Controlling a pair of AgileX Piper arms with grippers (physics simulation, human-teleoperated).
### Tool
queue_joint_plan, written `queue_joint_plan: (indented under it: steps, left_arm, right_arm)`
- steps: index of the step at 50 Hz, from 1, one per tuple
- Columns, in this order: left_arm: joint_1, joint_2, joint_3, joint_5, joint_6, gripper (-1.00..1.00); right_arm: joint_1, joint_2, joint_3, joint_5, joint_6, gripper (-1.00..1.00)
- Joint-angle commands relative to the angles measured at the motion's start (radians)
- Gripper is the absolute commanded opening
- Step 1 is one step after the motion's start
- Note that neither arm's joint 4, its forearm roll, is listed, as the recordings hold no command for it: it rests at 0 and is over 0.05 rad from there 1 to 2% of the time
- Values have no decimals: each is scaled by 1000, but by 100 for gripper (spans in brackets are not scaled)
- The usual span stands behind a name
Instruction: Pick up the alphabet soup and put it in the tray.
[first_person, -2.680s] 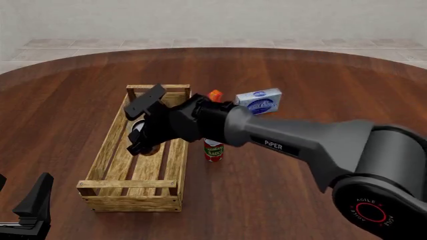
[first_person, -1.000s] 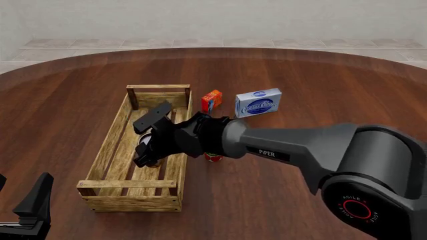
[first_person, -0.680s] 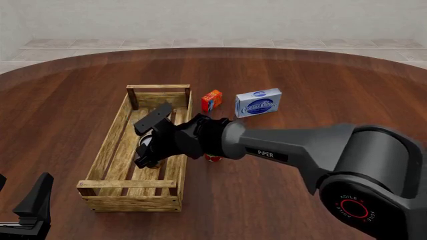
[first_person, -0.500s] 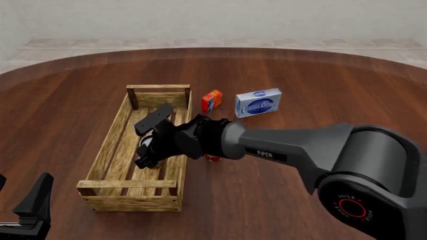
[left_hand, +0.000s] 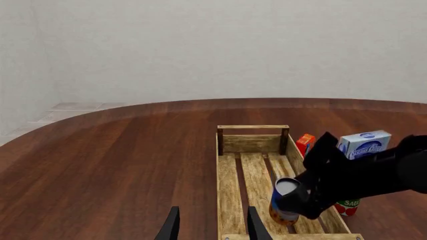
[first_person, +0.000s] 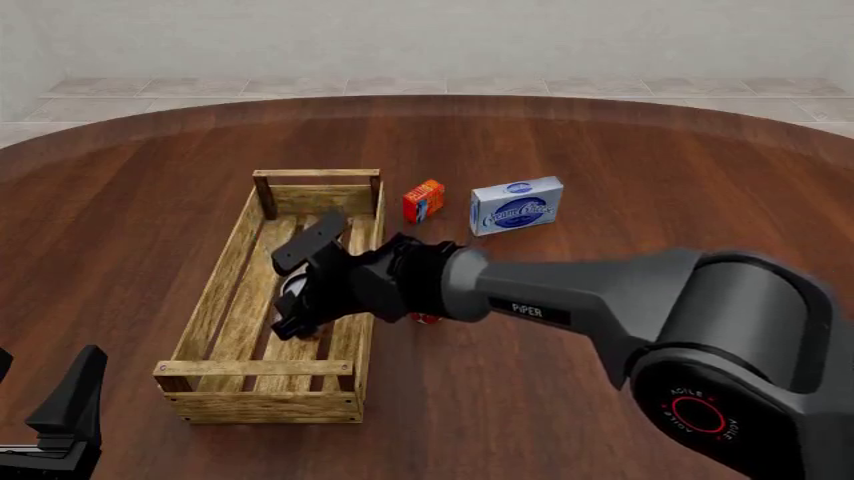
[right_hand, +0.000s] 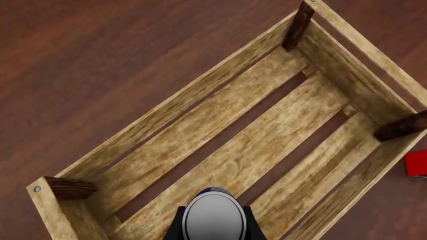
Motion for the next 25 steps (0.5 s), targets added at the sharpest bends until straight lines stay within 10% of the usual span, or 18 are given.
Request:
queue_joint_plan:
  steps: [1, 25]
  left_arm:
    - [0, 0, 0, 0, 0, 100]
    - [0, 0, 0, 0, 0, 100]
  right_arm:
    - [4, -3, 0, -11, 21, -100]
    - [2, 20, -13, -10, 21, -100]
